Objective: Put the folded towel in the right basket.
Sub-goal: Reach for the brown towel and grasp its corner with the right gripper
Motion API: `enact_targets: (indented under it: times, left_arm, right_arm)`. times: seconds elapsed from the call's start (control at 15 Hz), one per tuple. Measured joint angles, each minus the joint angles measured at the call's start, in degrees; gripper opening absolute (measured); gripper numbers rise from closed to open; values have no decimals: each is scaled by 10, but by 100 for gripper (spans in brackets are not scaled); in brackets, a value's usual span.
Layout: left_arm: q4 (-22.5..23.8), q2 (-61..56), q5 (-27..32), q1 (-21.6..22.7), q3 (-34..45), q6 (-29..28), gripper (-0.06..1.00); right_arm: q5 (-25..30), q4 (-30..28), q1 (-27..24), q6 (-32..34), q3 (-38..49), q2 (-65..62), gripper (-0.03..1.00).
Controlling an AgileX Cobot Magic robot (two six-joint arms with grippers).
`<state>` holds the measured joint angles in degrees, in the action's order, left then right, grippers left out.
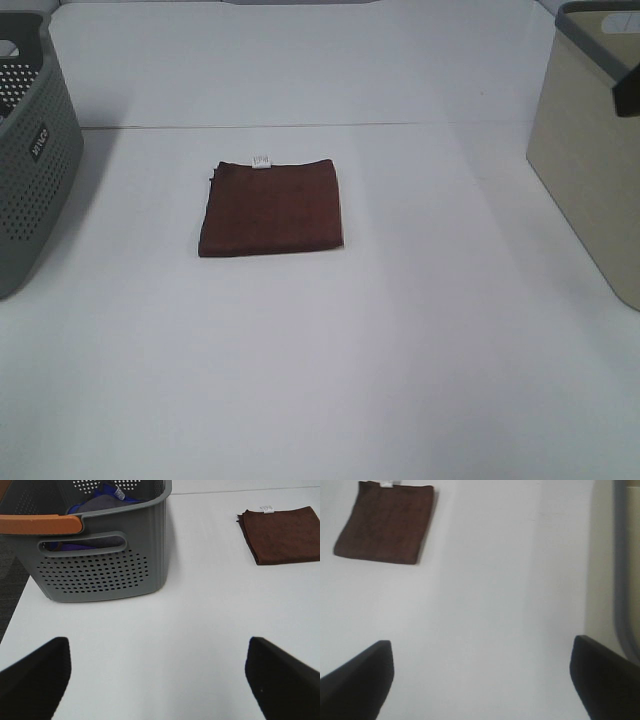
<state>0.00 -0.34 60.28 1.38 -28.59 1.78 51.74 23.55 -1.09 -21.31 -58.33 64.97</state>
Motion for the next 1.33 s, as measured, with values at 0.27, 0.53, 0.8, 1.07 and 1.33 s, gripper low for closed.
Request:
enact_targets:
  times: [0.27, 0.53, 0.8, 1.07, 1.33]
  left_arm:
    - [0, 0, 0, 0, 0, 0, 88]
    - [0, 0, 0, 0, 0, 0, 88]
    - [0, 0, 0, 0, 0, 0, 88]
    - [0, 0, 0, 0, 0, 0, 88]
    - [0, 0, 0, 0, 0, 0, 88]
  right_arm:
    - [12, 66, 28, -53, -58, 109, 83]
    - [-34, 64, 122, -9, -92, 193, 81]
    - [-46, 68, 164, 8, -164, 359, 79]
    - [-46, 103, 165, 8, -215, 463, 79]
    - [-42, 171, 165, 8, -284, 552, 79]
